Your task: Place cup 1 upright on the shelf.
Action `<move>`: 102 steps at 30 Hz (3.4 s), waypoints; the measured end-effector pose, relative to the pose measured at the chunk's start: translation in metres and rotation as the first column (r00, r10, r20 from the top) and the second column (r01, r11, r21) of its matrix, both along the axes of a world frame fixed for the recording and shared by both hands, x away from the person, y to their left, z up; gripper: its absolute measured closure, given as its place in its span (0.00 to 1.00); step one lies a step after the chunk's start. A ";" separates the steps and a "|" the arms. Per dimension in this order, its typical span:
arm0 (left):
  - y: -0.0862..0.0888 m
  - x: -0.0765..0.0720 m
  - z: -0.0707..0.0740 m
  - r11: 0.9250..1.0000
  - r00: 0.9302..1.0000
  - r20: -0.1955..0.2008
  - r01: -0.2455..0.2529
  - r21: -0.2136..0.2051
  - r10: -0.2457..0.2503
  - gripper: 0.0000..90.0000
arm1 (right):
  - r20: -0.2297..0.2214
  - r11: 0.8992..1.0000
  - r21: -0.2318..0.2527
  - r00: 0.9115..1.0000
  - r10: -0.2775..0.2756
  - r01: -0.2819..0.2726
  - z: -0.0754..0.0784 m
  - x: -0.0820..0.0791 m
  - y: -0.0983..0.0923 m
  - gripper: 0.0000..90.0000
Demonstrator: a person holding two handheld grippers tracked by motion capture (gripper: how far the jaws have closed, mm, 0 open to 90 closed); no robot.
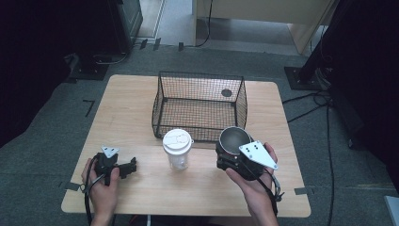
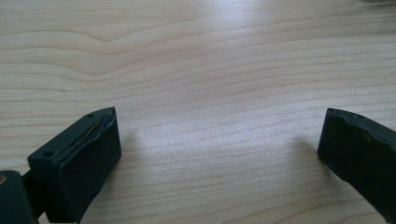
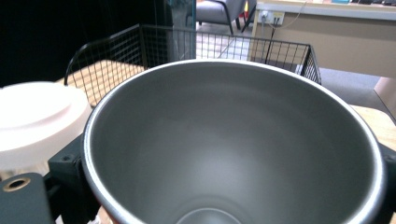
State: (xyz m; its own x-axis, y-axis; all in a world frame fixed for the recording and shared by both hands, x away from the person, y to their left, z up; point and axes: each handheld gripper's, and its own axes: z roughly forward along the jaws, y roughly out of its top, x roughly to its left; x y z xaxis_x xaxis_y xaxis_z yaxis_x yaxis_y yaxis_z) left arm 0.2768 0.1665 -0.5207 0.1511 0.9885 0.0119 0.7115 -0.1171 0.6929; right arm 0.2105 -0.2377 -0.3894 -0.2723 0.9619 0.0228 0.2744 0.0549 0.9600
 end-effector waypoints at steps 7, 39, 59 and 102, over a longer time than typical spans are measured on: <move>0.000 0.000 0.000 1.000 1.000 0.000 0.000 0.000 0.000 0.00 | 0.119 1.000 -0.014 0.993 0.008 -0.006 -0.001 0.006 0.003 0.08; 0.000 0.000 0.000 1.000 1.000 -0.001 0.001 0.001 -0.001 0.00 | 0.247 0.993 0.121 0.969 -0.024 -0.006 0.025 0.069 0.007 0.08; 0.000 0.000 0.000 1.000 1.000 0.000 0.000 0.000 0.000 0.00 | 0.214 0.992 0.117 0.974 -0.070 0.046 0.011 0.131 0.014 0.08; 0.000 0.000 0.000 1.000 1.000 0.000 0.000 -0.001 0.000 0.00 | 0.079 0.988 0.043 0.985 -0.153 0.150 -0.042 0.228 0.028 0.07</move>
